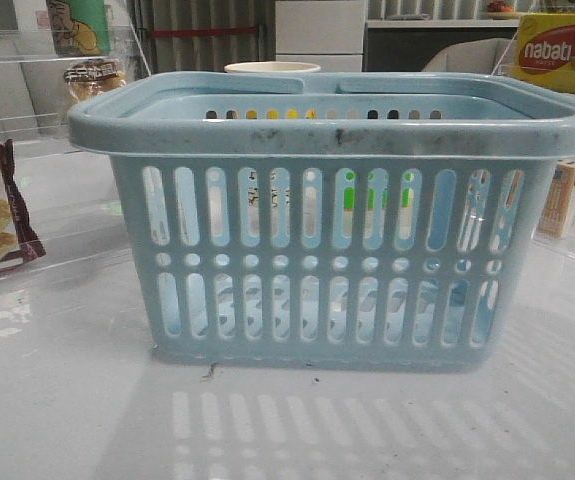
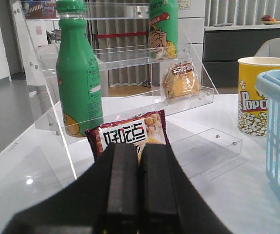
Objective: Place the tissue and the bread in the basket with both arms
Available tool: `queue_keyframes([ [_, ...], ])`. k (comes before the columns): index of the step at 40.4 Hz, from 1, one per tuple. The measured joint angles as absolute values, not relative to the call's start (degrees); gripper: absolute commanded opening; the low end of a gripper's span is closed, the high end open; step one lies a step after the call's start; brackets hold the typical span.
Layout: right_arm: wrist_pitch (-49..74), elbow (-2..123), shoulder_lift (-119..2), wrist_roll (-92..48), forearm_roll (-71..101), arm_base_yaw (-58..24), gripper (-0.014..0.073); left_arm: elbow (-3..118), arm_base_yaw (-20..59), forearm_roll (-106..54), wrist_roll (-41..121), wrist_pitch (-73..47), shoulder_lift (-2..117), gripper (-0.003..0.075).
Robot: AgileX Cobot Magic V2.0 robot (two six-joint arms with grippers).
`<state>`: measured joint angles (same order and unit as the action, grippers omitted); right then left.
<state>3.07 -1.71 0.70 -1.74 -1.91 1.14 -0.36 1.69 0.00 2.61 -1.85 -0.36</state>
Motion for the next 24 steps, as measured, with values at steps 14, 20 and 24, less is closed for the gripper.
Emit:
queue_keyframes([
  [14,8.3,9.2,0.7,-1.7,-1.9,1.1,0.0055,10.5,1.7,0.0,2.6,-6.0,-0.4,0.0091],
  [20,15.3,19.2,0.4,-1.7,-1.9,1.1,0.0055,21.7,1.7,0.0,2.6,-12.9,0.7,0.0091],
  [24,20.4,26.2,-2.2,-1.7,-1.9,1.1,0.0055,29.6,1.7,0.0,2.6,-17.1,3.8,0.0091],
])
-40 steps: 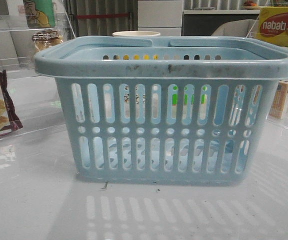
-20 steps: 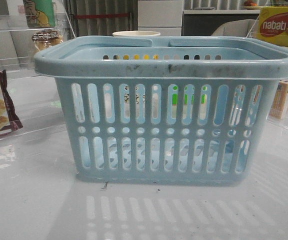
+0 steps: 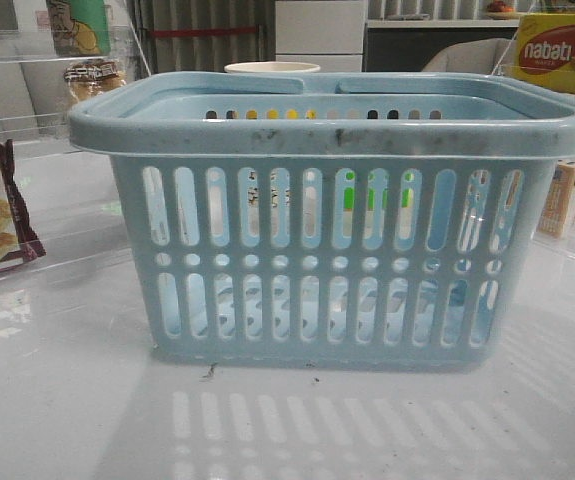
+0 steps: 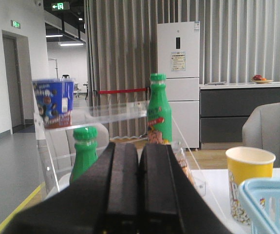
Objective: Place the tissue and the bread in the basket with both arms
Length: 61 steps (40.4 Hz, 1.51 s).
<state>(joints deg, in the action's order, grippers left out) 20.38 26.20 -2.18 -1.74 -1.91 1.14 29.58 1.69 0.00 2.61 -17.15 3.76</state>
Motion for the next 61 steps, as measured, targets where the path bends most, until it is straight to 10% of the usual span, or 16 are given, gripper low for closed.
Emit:
queue_keyframes([
  [28,42.7,36.0,-24.2,-1.9,-1.9,1.1,0.0061,41.4,1.7,-2.5,2.6,-42.0,27.1,0.0096],
  [40,43.7,35.5,-29.6,-1.9,-1.8,1.1,0.0482,40.2,3.7,-2.5,3.1,-42.5,31.5,0.0531],
  [61,43.0,41.7,-46.9,3.6,-5.5,6.2,0.0465,40.2,17.5,-0.5,3.3,-42.4,32.1,0.0526],
])
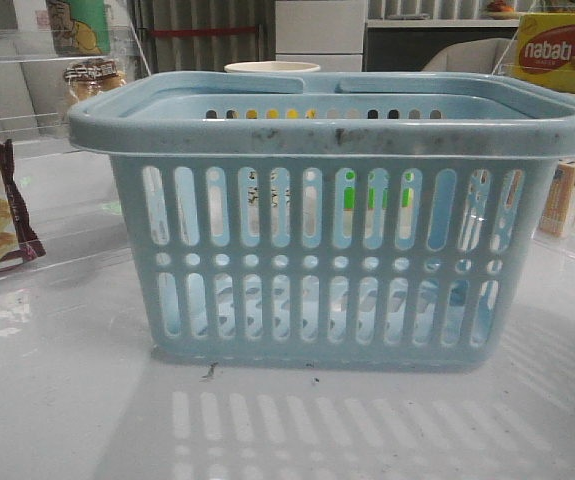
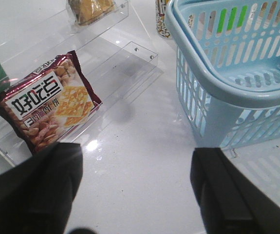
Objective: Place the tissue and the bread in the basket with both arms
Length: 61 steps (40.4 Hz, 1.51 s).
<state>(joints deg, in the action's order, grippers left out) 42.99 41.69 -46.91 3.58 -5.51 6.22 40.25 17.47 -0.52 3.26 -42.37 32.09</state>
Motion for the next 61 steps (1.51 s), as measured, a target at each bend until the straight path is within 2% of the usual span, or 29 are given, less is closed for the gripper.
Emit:
queue_keyframes([
  [10,42.1,53.6,-63.5,3.8,-5.6,9.3,0.0465,40.2,17.8,0.0,3.3,-42.4,32.1,0.0526],
  [23,40.0,67.9,-83.0,3.8,-8.0,9.4,0.0465,40.2,17.8,0.0,3.3,-42.4,32.1,0.0526],
  [44,30.5,77.1,-100.5,3.8,-15.1,9.4,0.0462,40.2,17.8,0.0,3.3,-42.4,32.1,0.0526],
  [47,29.2,77.2,-101.7,3.8,-15.2,9.4,0.0409,40.2,17.8,0.0,3.3,-42.4,32.1,0.0526],
  [49,28.8,77.2,-102.2,3.8,-15.3,9.4,0.0333,40.2,17.8,0.0,3.3,-42.4,32.1,0.0526],
  [54,28.2,77.3,-102.5,3.8,-15.5,9.4,0.0205,40.2,17.8,0.0,3.3,-42.4,32.1,0.0526],
  [61,28.0,77.3,-101.5,3.8,-15.5,9.4,0.0171,40.2,17.8,0.0,3.3,-42.4,32.1,0.0526],
])
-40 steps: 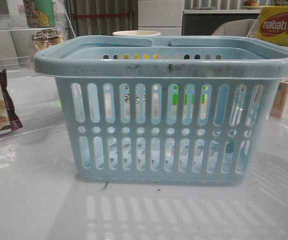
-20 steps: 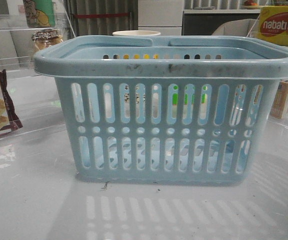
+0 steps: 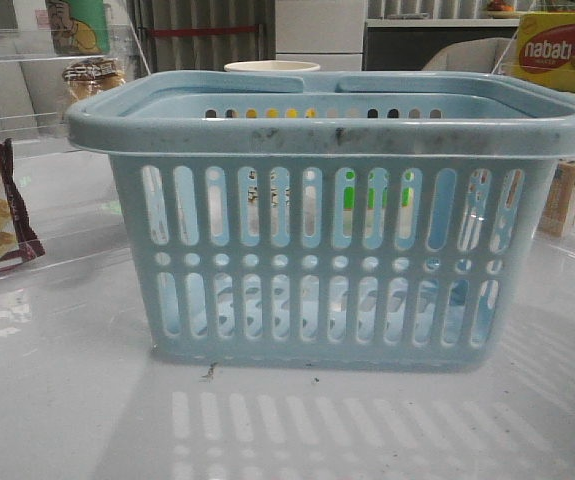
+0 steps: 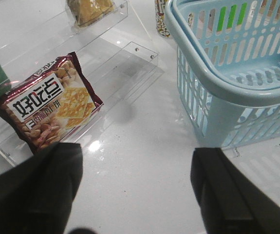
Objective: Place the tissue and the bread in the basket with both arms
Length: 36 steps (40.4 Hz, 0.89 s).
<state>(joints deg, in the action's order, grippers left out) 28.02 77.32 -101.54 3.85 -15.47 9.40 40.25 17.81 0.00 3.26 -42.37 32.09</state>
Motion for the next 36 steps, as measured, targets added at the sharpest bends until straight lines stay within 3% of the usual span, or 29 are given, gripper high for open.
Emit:
queue_keyframes([
  [16,34.4,77.3,-84.5,3.8,-9.3,4.1,0.0171,40.2,17.8,0.0,3.3,-42.4,32.1,0.0526],
  [25,38.6,77.3,-77.4,3.9,-3.1,-6.4,0.0171,40.2,17.8,0.0,3.3,-42.4,32.1,0.0526],
  [36,40.1,76.3,-80.0,3.9,-1.8,-22.8,0.0174,40.2,17.8,0.0,3.3,-42.4,32.1,0.0526],
])
